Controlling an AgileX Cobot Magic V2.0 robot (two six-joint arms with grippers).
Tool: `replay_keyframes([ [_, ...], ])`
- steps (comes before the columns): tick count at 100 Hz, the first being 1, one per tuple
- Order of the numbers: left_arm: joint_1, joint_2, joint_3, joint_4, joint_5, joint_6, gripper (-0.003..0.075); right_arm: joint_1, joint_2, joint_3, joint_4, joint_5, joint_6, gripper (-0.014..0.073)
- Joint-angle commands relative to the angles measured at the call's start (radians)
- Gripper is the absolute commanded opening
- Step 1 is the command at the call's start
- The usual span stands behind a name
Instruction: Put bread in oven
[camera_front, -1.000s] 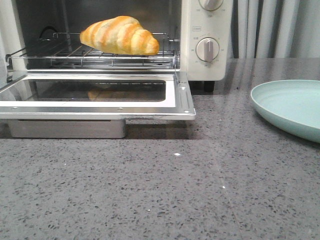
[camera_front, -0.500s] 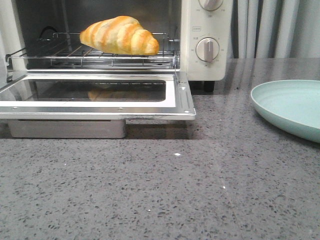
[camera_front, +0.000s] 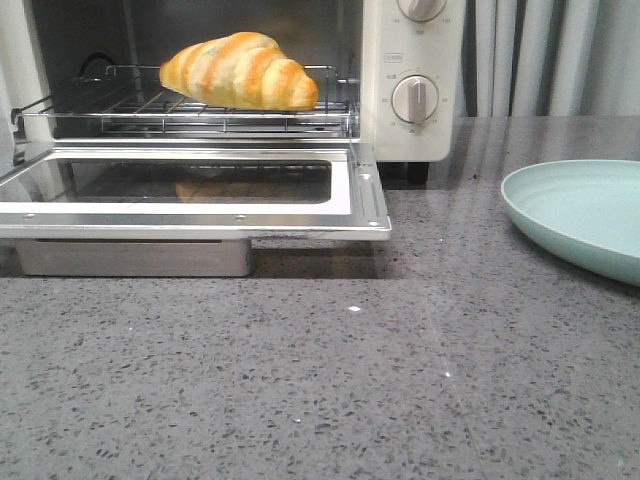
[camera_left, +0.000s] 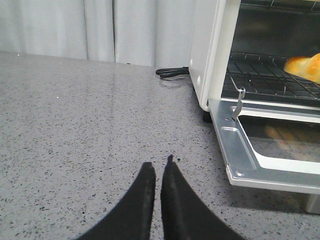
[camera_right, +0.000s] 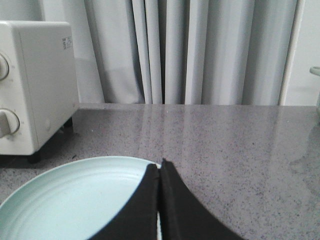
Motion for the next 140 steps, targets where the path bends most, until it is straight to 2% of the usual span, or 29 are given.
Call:
replay_keyframes([
  [1, 0.004, -0.032, 0.023, -0.008, -0.079, -0.001, -0.002, -0.007, -0.01, 0.012, 0.001, -0.125, -0.01, -0.0073],
  [26, 0.004, -0.032, 0.023, -0.008, -0.079, -0.001, -0.002, -0.007, -0.09, 0.101, 0.001, -0.185, -0.01, -0.0073],
  [38, 0.004, -0.032, 0.023, -0.008, -0.079, -0.001, -0.002, -0.007, -0.13, 0.101, 0.001, -0.164, -0.01, -0.0073],
  [140, 0.004, -0.032, 0.023, -0.008, -0.079, -0.001, -0.002, -0.007, -0.13, 0.101, 0.001, -0.158, -0.01, -0.0073],
])
